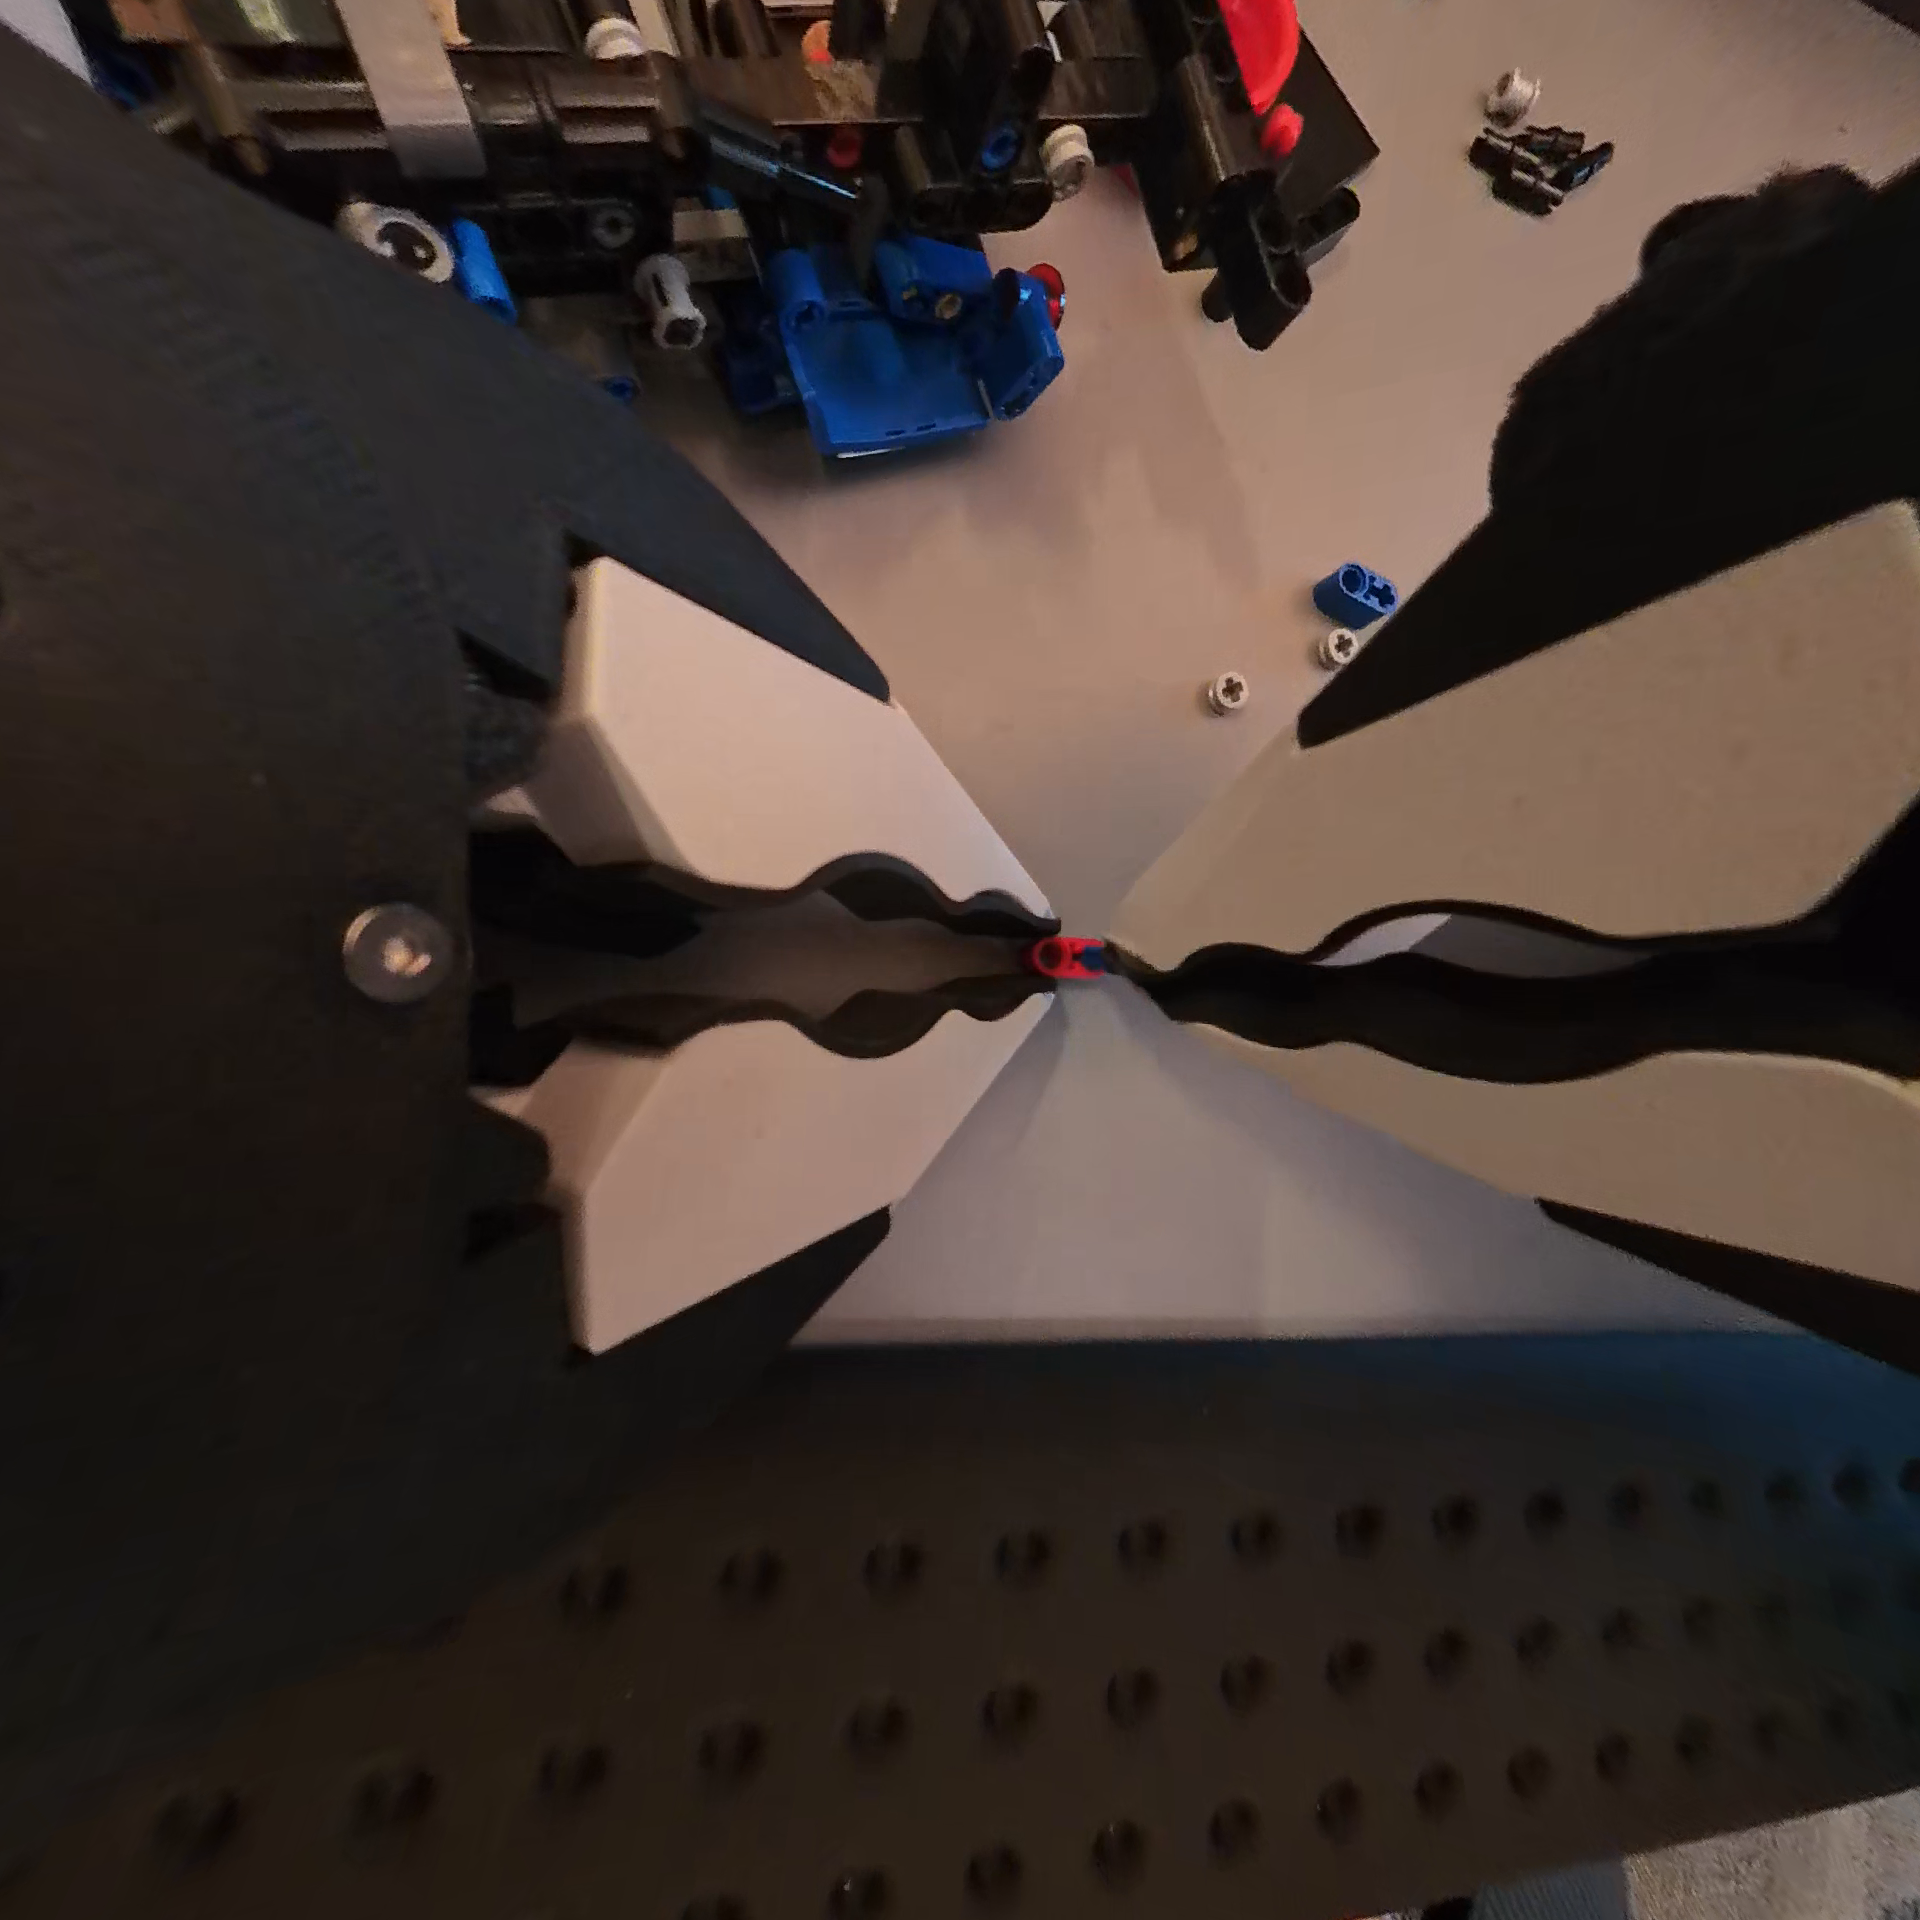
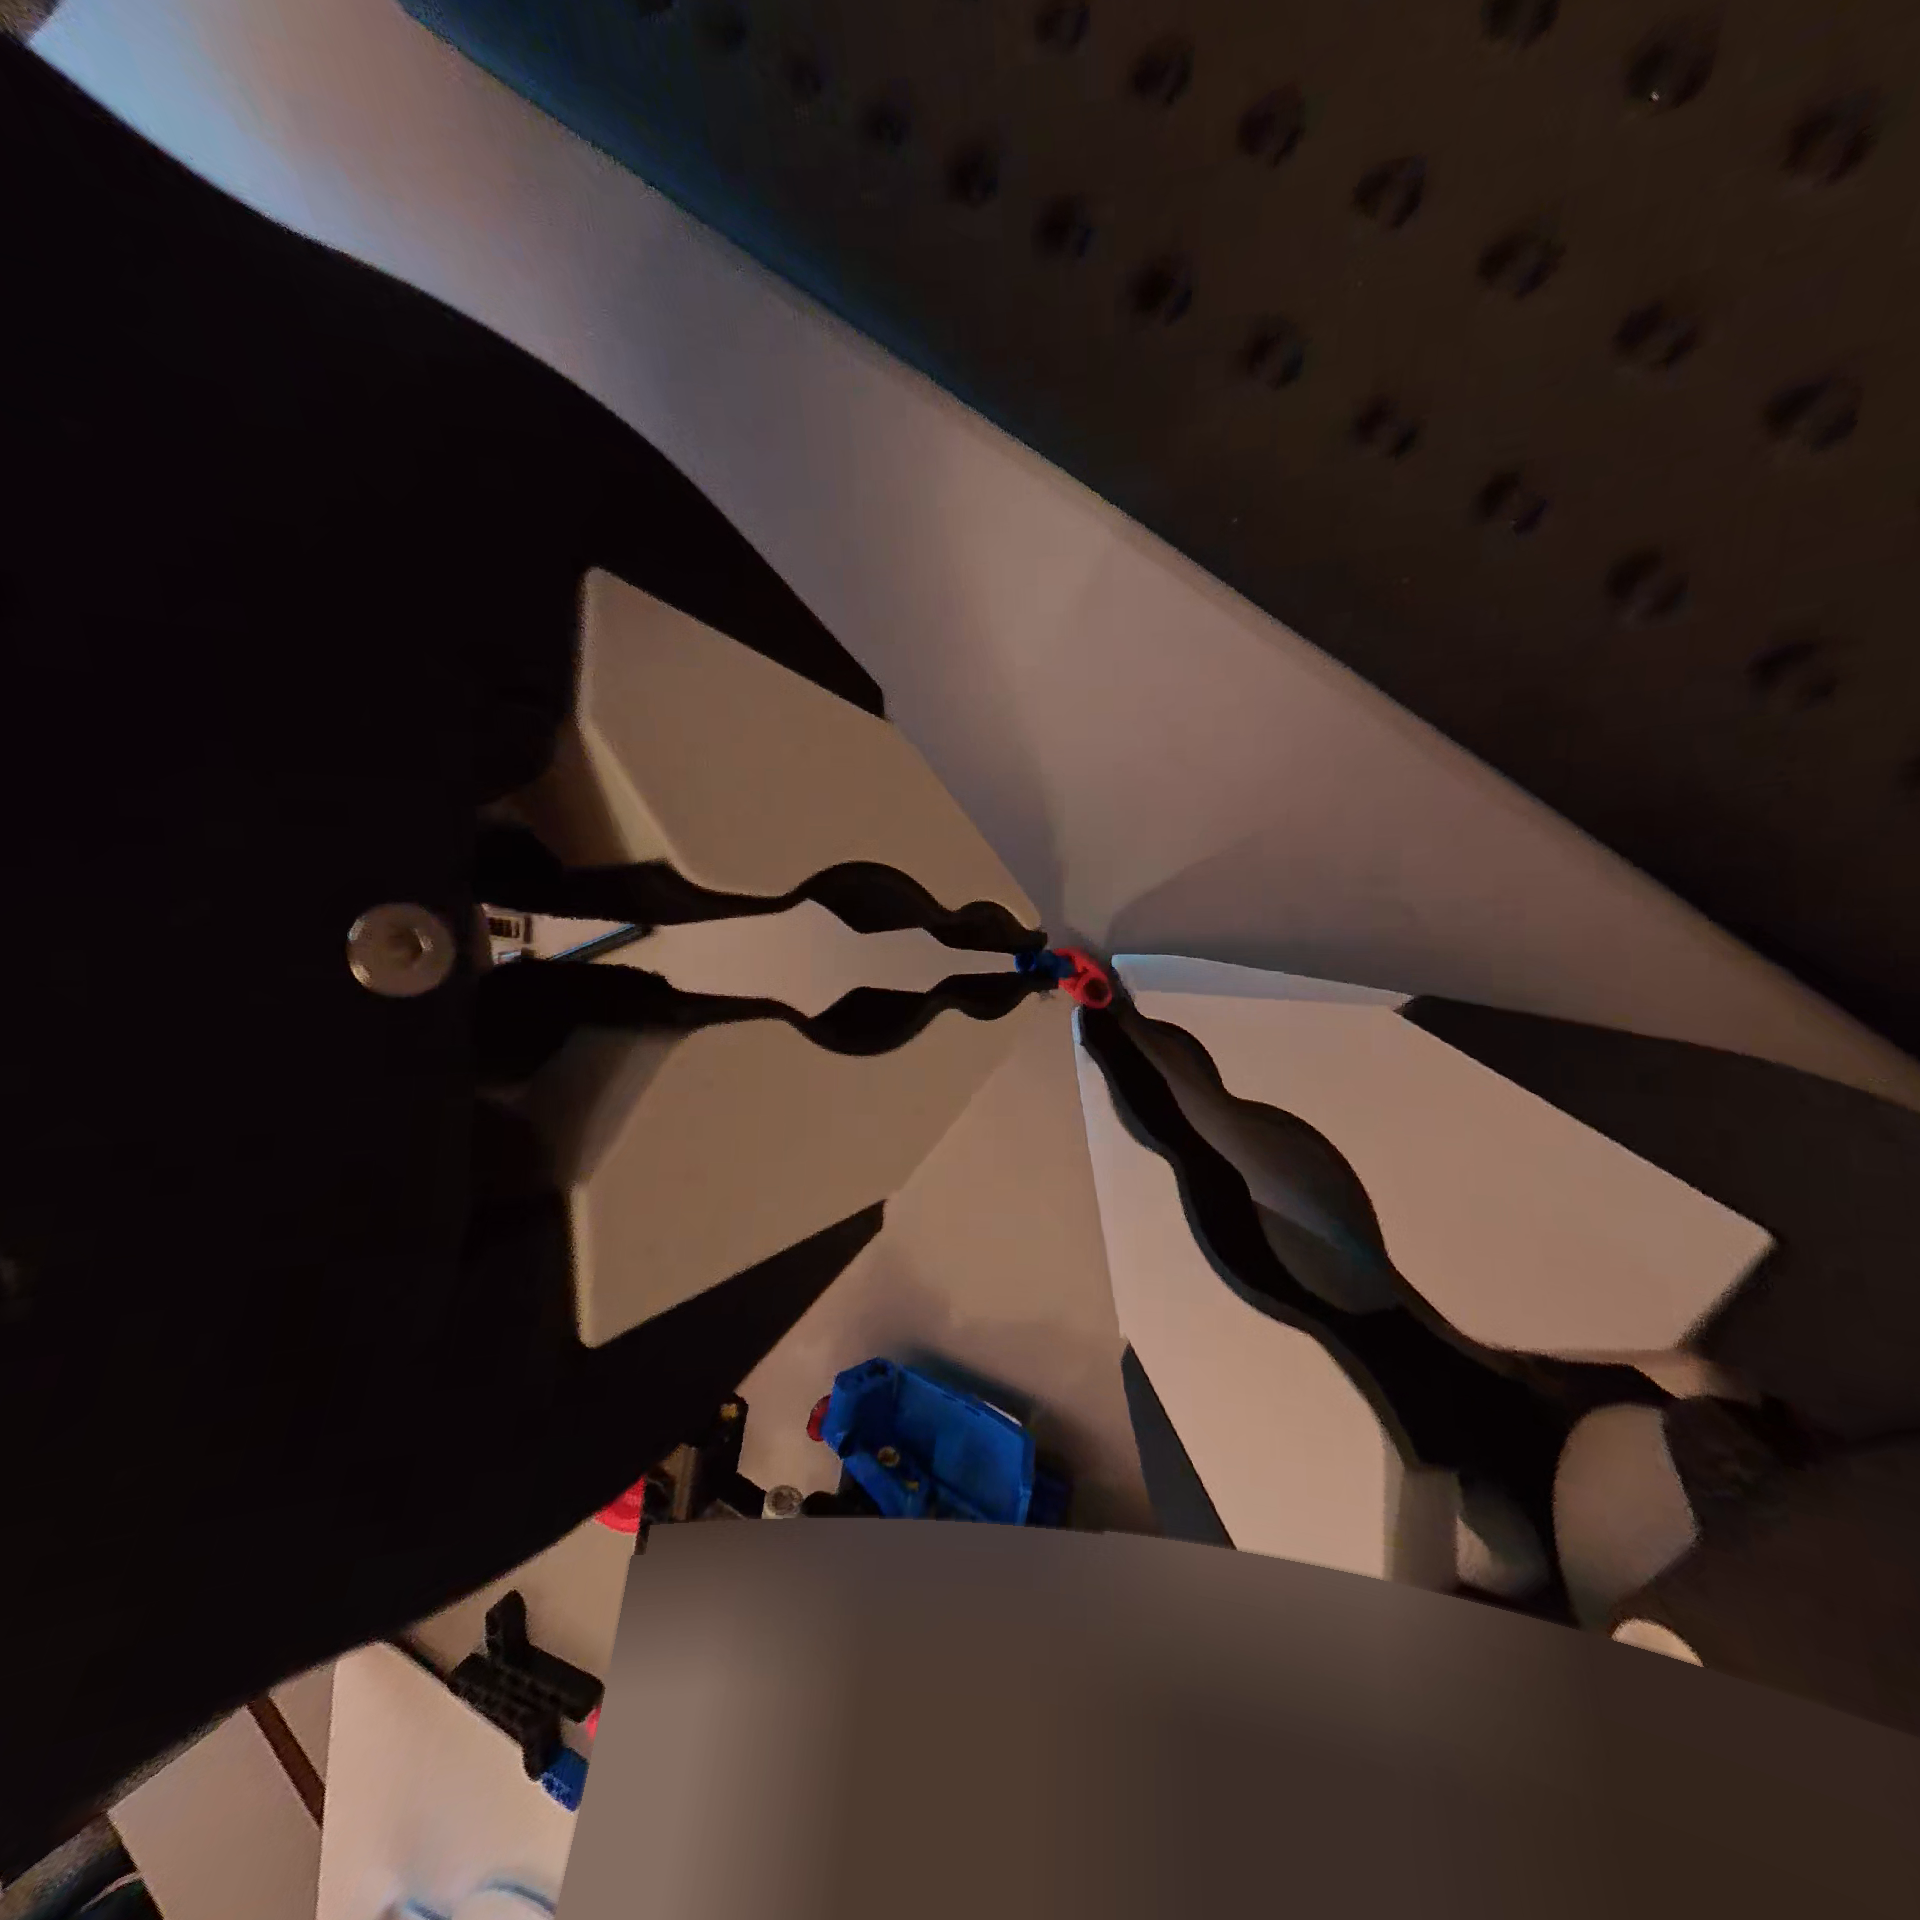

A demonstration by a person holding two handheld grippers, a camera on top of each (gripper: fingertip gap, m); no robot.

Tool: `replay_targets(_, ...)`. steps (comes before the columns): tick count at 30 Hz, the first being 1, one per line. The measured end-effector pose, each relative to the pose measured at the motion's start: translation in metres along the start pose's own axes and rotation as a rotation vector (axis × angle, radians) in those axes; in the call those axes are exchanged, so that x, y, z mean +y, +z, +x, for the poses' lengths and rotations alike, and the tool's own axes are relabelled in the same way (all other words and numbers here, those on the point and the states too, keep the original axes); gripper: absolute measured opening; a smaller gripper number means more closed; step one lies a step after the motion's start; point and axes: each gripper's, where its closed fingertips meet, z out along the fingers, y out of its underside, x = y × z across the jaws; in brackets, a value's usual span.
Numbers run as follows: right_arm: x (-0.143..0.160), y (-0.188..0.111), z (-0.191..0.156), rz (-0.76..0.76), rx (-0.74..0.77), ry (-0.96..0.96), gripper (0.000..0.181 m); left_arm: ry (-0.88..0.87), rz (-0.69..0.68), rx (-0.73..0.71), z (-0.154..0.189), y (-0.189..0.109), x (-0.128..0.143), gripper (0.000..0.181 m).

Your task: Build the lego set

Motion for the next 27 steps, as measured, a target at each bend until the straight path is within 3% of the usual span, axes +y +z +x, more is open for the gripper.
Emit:
replay_targets(3, 0.012, 0.011, -0.005, -0.043, -0.053, -0.002, 0.001, -0.002, 0.001, 0.005, 0.0, 0.001, 0.0, 0.005)
replay_targets(8, 0.013, 0.011, -0.008, 0.024, -0.048, 0.062, 0.001, 0.009, 0.0, 0.005, 0.001, 0.001, -0.001, 0.006)
replay_targets(13, 0.011, 0.006, -0.003, 0.063, 0.026, 0.118, 0.001, 0.004, 0.001, -0.001, 0.0, 0.0, -0.001, 0.006)
replay_targets(17, 0.012, -0.005, 0.005, 0.124, 0.103, 0.213, 0.001, 0.048, 0.01, -0.069, -0.005, -0.003, -0.003, 0.021)
replay_targets(27, 0.005, -0.019, 0.015, 0.22, 0.26, 0.274, 0.002, 0.056, 0.136, -0.09, -0.006, -0.013, -0.024, 0.013)
